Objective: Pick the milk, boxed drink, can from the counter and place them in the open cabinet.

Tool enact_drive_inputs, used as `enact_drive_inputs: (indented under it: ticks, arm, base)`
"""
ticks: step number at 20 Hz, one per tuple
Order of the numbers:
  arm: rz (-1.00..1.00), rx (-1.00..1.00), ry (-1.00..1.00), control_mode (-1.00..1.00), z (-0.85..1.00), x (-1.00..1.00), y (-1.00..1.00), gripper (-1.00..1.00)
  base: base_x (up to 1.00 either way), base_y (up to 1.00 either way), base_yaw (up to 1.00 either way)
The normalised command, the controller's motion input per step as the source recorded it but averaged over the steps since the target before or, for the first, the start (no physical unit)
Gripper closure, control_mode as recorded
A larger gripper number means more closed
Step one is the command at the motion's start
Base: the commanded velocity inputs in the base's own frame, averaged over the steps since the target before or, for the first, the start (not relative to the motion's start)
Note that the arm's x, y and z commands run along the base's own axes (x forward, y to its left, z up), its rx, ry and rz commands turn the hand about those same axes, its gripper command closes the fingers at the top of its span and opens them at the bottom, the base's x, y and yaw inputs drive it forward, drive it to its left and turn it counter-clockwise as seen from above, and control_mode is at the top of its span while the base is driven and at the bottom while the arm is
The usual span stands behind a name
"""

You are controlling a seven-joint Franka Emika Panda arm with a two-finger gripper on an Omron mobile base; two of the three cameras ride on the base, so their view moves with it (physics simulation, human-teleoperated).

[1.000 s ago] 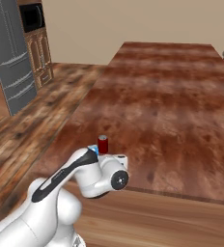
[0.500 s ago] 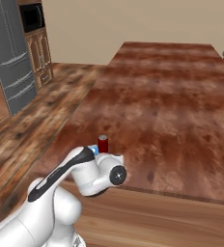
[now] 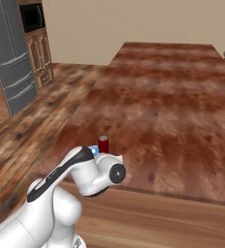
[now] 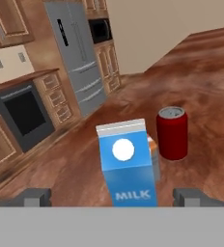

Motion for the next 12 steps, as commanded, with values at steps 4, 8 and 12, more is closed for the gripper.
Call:
enact_drive_inputs:
  ticks: [4, 8, 12]
  arm:
    - [0.00, 0.00, 0.08, -1.00, -0.15, 0.18, 0.18, -1.00]
    - [0.00, 0.00, 0.05, -1.00, -0.10, 0.33, 0.09, -1.00]
    - [0.00, 0.00, 0.05, -1.00, -0.12, 0.38, 0.06, -1.00]
  base:
    - [0.00, 0.00, 0.00]
    - [0.00, 0.00, 0.00]
    - [0.00, 0.00, 0.00]
